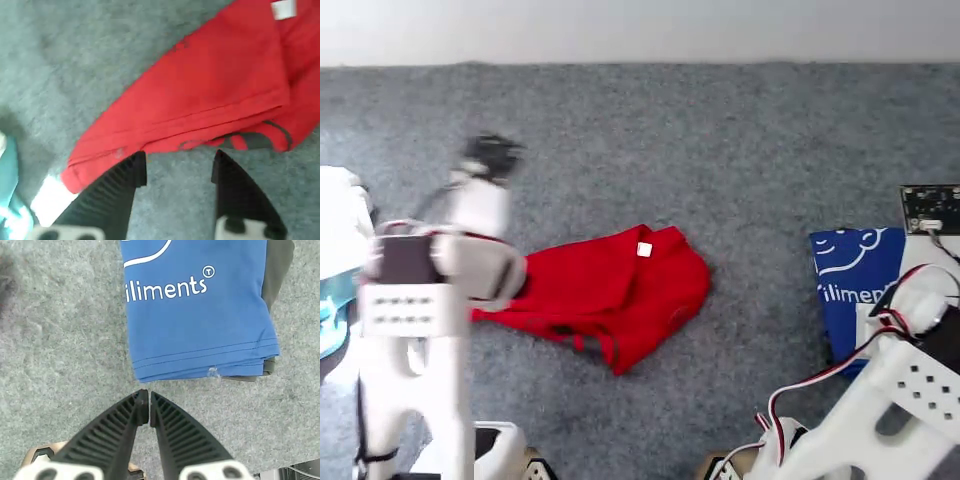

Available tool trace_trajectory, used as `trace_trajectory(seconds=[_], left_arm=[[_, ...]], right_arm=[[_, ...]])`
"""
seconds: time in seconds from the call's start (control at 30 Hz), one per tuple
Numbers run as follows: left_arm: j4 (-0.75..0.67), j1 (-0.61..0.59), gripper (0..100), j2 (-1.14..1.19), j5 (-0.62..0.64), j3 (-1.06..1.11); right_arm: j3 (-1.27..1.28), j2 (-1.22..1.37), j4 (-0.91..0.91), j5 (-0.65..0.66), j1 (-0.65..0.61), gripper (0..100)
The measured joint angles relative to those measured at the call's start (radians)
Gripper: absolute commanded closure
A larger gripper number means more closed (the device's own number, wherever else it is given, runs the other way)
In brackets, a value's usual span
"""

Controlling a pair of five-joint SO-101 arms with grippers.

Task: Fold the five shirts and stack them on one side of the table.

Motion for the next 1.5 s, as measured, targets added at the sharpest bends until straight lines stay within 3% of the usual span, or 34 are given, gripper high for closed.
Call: trace_trajectory(seconds=[0.17,0.63,0.9,1.1,1.5], left_arm=[[-0.040,0.175,78,0.166,0.034,0.005],[-0.074,0.330,78,0.551,0.068,-0.201],[-0.129,0.338,78,0.740,0.112,-0.247],[-0.129,0.338,84,0.749,0.114,-0.255],[-0.129,0.270,84,0.755,0.120,-0.255]], right_arm=[[0.000,0.000,0.000,0.000,0.000,98.0],[0.000,0.000,0.000,0.000,0.000,98.0],[0.000,0.000,0.000,0.000,0.000,98.0],[0.000,0.000,0.000,0.000,0.000,98.0],[0.000,0.000,0.000,0.000,0.000,98.0]])
